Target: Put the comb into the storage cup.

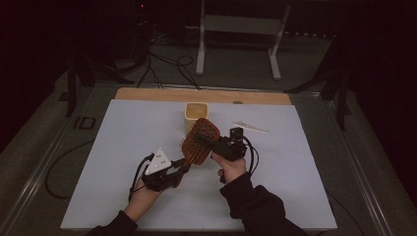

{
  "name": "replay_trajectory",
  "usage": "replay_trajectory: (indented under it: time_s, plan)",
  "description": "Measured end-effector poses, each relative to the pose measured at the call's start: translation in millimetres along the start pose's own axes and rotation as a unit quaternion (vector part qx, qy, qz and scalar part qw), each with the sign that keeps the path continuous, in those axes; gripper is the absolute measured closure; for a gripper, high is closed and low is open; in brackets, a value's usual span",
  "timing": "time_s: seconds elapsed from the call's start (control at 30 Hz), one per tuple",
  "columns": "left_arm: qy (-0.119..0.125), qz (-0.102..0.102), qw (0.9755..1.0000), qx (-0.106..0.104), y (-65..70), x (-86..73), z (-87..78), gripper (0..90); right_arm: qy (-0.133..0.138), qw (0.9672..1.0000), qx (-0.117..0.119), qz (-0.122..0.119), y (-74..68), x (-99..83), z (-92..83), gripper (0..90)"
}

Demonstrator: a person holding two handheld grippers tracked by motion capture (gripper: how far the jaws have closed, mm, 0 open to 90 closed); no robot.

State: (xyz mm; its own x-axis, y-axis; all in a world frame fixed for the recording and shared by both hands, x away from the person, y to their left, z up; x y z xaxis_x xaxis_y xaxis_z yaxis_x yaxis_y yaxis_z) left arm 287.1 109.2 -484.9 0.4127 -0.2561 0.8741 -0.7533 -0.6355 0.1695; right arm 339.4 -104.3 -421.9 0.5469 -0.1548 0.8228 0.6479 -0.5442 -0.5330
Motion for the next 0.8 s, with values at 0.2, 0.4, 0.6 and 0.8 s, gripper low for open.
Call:
replay_trajectory:
  time_s: [0.2,0.4,0.6,0.8]
  plan:
    - [-0.015,-0.012,0.9998,-0.004,-2.5,0.6,-0.2,33.3,0.006,0.9988,-0.009,-0.048,-6.8,11.5,-4.5,51.9]
    - [-0.034,-0.027,0.9989,-0.017,-5.2,2.9,-4.1,18.9,0.016,0.997,-0.021,-0.073,-9.1,28.0,-10.8,51.7]
    - [-0.039,-0.033,0.9984,-0.022,-9.0,2.5,-8.6,12.5,0.022,0.9962,-0.023,-0.081,-6.8,41.2,-15.3,51.7]
    - [-0.075,-0.038,0.9958,-0.036,-13.7,-5.4,-11.8,2.6,0.022,0.9943,-0.027,-0.101,-8.9,54.7,-16.0,51.8]
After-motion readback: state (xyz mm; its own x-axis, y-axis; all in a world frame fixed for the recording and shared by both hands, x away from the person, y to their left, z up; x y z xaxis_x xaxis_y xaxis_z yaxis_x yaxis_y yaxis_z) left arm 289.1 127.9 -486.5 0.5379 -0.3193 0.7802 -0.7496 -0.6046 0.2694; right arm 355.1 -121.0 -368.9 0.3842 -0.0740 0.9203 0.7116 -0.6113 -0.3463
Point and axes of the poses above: each handheld gripper's, and its own axes: z roughly forward along the jaws, x roughly out of its top, y roughly to its right, the point moved 2 cm from there along z, roughly forward along the jaws, and after that the axes turned 6 degrees about -z, right-handed, at the moved point
